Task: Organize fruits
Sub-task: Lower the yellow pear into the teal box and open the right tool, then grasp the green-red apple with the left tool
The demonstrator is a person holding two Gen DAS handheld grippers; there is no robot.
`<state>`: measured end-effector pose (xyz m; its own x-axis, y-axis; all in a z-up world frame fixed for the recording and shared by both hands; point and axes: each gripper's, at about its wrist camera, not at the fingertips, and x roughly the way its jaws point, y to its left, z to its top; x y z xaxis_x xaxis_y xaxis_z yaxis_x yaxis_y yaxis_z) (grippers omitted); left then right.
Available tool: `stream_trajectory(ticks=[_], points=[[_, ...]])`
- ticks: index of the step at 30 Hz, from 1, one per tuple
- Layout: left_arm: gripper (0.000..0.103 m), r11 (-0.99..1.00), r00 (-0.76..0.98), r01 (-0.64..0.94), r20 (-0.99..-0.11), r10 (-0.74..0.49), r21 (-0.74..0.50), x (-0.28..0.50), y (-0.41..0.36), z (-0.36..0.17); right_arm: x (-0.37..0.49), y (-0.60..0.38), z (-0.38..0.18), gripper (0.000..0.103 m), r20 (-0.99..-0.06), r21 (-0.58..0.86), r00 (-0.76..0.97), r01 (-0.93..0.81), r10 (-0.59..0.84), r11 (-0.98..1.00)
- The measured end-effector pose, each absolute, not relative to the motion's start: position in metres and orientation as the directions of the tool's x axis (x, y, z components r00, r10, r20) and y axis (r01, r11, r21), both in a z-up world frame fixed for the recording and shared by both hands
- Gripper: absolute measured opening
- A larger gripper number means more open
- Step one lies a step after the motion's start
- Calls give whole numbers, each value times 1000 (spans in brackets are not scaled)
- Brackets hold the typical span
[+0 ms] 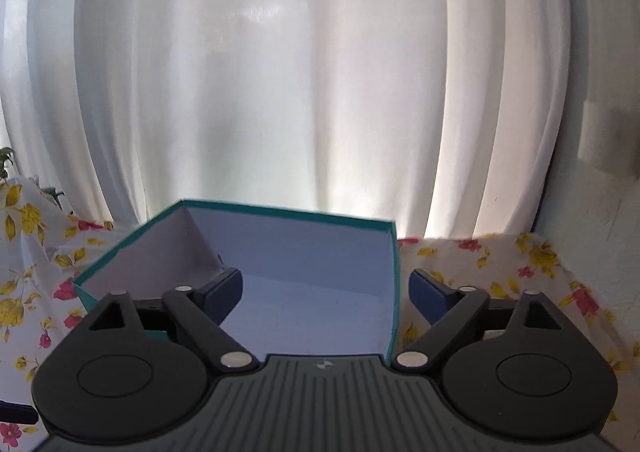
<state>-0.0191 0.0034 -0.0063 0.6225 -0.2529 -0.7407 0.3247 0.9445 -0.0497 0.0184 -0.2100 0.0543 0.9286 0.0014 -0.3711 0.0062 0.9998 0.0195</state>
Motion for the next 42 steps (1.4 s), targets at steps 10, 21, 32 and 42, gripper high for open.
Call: stream_trajectory(ticks=[10,21,32,42], points=[[92,921,587,388,-761,-278,-37,-3,-8,-19,-45,-231,29,103,-482,177,875,51,41,983],[86,918,544,397,-801,-248,-15,9,-20,-33,-29,-224,5,103,-587,126,809,73,15,989],[79,914,501,405,-828,-252,-33,22,-18,-47,-24,-222,1,103,-610,129,793,84,12,988],[79,902,504,431,-827,-247,-7,25,-24,-53,-19,-219,-3,103,-634,115,773,88,5,989]])
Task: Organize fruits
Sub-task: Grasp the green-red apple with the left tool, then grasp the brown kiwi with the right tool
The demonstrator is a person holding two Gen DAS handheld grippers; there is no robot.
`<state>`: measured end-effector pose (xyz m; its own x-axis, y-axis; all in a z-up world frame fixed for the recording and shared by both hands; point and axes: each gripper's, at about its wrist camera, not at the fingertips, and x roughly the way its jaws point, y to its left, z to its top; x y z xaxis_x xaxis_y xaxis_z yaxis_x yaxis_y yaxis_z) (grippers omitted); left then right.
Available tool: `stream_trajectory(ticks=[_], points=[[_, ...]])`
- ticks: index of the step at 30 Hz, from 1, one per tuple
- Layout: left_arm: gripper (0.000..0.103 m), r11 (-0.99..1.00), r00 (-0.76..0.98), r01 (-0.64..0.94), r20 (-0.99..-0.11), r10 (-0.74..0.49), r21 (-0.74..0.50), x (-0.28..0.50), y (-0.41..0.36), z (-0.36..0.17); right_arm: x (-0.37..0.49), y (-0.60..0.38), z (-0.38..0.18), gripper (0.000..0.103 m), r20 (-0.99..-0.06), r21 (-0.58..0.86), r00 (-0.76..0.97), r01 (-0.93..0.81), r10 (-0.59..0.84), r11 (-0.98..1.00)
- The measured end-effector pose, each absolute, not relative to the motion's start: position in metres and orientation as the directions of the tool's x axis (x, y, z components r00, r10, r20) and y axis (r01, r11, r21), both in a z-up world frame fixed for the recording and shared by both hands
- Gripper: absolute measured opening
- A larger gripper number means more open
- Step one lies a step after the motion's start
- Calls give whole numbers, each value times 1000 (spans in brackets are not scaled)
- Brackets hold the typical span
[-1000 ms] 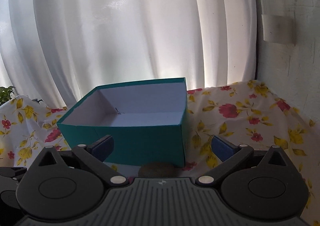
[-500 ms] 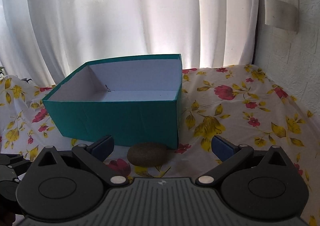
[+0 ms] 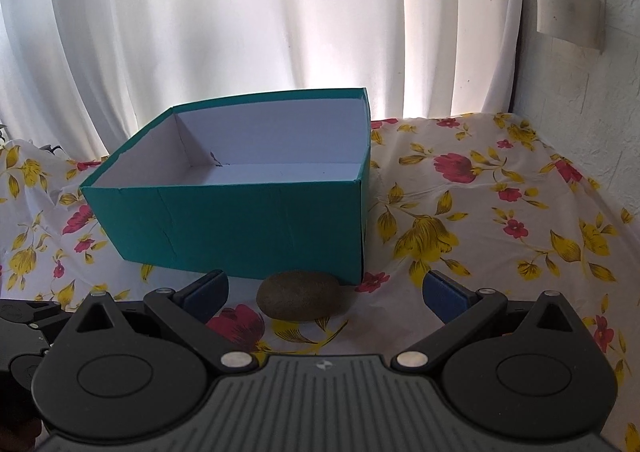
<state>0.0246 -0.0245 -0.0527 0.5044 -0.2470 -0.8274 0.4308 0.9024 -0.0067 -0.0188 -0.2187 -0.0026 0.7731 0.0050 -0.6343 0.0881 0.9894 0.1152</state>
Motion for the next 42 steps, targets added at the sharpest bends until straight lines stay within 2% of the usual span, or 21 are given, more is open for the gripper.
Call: stream_trajectory(ticks=[16,25,33,39,42], points=[[78,903,518,429,-812,-270,-27,17,-20,-42,-15,-216,-7,103,-651,106,759,89,1,990],[78,937,586,345,-767,-262,-57,0,-1,-3,1,-214,-20,100,-693,77,721,91,-12,993],[78,955,592,290,-771,-233,-65,-1,7,2,33,-197,-35,99,-727,16,686,37,-14,999],[78,964,590,259,-779,-211,-65,-3,10,1,49,-189,-49,95,-766,10,643,26,-9,1000],[78,966,590,251,-780,-208,-68,-2,12,2,53,-188,-53,90,-777,0,630,13,-8,1000]])
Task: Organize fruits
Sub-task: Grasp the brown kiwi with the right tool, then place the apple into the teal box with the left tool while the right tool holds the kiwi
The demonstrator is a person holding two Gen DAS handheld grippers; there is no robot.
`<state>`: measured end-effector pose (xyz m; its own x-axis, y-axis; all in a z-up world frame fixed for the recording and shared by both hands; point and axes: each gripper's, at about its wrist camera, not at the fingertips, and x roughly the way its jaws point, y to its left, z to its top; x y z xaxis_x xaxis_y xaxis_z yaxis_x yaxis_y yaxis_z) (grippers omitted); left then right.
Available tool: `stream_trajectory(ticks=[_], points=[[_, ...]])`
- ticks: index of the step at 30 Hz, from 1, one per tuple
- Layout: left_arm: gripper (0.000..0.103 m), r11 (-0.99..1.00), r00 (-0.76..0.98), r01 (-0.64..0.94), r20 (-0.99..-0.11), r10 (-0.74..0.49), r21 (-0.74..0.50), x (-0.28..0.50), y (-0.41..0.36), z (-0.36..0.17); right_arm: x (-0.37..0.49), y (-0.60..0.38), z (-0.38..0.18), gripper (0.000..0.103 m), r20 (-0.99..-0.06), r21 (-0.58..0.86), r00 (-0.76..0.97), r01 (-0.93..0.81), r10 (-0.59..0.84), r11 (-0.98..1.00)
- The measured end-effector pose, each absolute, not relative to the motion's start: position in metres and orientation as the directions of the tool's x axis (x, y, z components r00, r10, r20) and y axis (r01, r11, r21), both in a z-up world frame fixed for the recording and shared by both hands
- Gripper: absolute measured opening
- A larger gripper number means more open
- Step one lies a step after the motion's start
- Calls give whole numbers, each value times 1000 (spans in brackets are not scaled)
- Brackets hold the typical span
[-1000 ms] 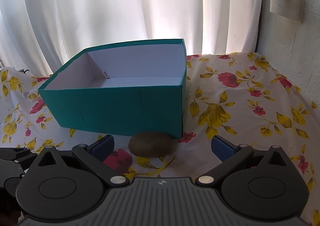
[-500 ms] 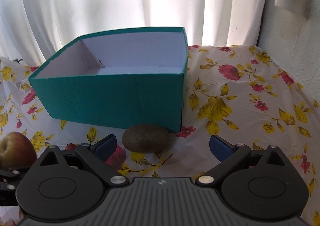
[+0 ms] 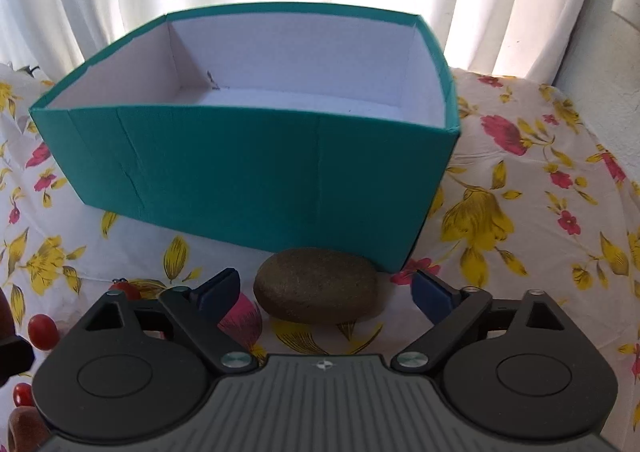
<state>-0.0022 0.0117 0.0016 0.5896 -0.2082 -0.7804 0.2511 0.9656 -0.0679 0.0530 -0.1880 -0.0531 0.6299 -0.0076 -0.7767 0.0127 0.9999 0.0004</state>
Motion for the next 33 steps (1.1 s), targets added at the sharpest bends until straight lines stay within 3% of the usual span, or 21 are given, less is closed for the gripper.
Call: stream_trajectory(ticks=[5,9,33], points=[[78,966,588,250,-782,-204,-64,0,11,3,59,-188,-61,75,-791,17,612,6,10,1000],[78,964,587,258,-782,-210,-66,2,10,5,60,-188,-65,69,-793,29,608,4,20,1000],[78,985,760,167,-643,-98,47,93,-27,74,-11,-217,6,68,-632,109,773,24,51,994]])
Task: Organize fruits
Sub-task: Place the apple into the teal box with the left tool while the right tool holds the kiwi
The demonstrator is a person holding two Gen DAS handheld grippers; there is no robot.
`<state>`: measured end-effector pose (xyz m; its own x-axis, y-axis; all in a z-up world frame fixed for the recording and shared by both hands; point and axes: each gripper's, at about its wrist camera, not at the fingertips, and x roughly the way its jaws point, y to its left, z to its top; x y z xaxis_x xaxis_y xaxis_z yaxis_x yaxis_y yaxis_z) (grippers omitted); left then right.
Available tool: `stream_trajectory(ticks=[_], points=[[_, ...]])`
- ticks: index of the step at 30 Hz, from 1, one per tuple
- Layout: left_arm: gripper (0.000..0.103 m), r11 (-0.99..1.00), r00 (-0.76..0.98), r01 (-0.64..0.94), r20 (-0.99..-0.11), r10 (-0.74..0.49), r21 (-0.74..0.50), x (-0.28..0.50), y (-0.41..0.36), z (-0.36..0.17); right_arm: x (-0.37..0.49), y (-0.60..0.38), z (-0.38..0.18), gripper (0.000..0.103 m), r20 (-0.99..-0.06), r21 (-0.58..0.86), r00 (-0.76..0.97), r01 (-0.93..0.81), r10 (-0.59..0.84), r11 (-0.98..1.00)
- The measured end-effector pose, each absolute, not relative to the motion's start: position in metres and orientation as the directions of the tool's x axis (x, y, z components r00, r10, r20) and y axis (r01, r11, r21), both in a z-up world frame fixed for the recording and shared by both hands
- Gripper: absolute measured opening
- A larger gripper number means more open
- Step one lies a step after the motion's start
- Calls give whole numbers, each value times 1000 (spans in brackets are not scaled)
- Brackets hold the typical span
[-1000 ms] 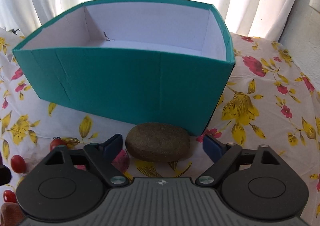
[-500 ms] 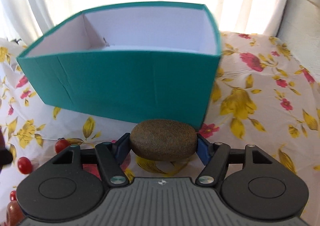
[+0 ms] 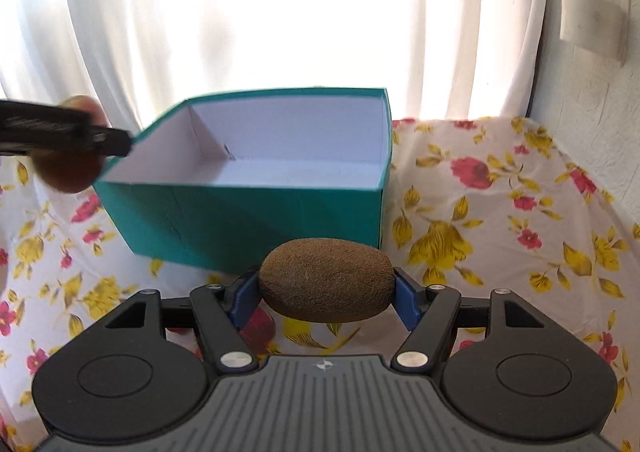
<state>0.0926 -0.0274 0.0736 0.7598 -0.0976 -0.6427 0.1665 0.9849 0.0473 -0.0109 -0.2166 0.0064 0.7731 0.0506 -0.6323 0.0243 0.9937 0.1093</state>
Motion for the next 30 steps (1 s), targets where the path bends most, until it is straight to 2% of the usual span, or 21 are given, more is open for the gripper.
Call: stream_trajectory(ticks=[30], points=[[78,992,693,127,-718,-73,22,152,-39,20,-21,-221,26,68,-573,98,818,13,46,995]])
